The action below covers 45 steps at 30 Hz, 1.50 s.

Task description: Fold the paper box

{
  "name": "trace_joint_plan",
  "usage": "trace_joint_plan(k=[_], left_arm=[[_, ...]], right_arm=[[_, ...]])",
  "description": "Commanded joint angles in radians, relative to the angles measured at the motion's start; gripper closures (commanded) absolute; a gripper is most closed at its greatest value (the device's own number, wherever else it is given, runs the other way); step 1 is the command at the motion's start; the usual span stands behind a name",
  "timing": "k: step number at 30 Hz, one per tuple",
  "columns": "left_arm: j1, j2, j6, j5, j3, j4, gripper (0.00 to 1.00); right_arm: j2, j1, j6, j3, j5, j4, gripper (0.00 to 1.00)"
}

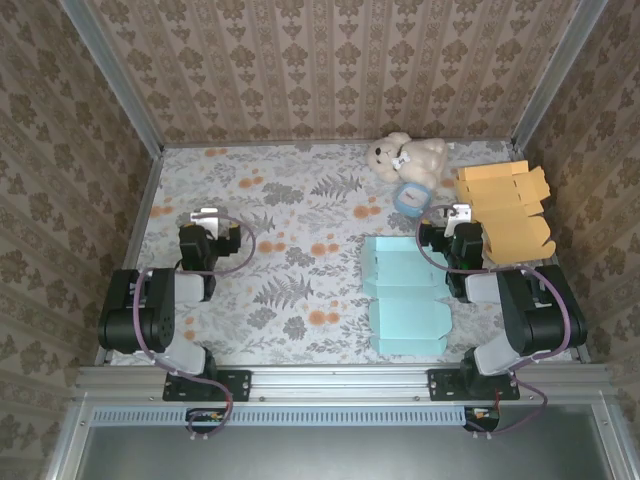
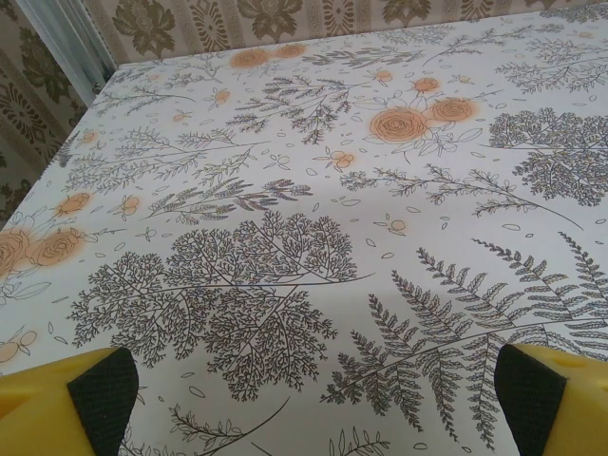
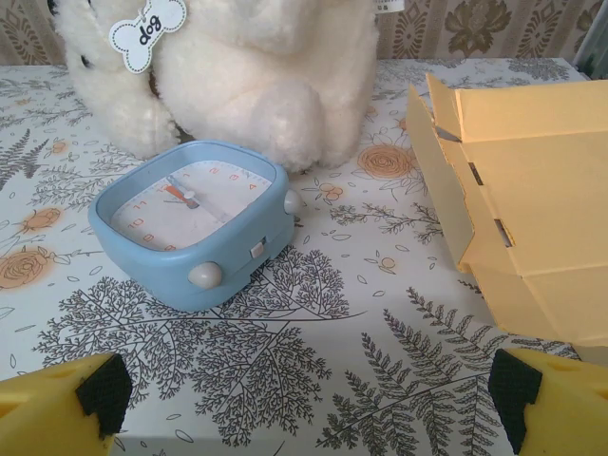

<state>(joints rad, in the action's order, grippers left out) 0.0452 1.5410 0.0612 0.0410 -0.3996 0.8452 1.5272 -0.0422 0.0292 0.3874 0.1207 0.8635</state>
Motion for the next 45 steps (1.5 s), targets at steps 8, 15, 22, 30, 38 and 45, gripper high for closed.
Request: trace_joint_plan(k=[8, 15, 22, 30, 38, 45], left_arm=[[0.0, -0.007, 0.014, -0.004, 0.003, 0.024, 0.0], [-0.021, -0.005, -0.001, -0.037, -0.007, 0.006, 0.0], [-0.037, -0.005, -0.011, -0.06, -0.01, 0.0, 0.0], [-0.048, -0.005, -0.02, -0.078, -0.01, 0.0, 0.0], [-0.033, -0.039, -0.03, 0.005, -0.004, -0.011, 0.0], [0.043, -0.315, -0.111, 0.358, 0.001, -0.214, 0.0]], right_arm=[[0.002, 0.003, -0.005, 0.015, -0.003, 0.003, 0.0], [0.003, 0.005, -0.005, 0.015, -0.008, 0.001, 0.0], [0.002, 0.012, 0.001, 0.019, -0.025, -0.004, 0.0], [0.004, 0.025, 0.006, 0.024, -0.048, -0.016, 0.0], [-0.003, 0.021, 0.0, 0.023, -0.05, -0.012, 0.0], [-0.196, -0.033, 0.143, 0.204, 0.21, -0.537, 0.0]])
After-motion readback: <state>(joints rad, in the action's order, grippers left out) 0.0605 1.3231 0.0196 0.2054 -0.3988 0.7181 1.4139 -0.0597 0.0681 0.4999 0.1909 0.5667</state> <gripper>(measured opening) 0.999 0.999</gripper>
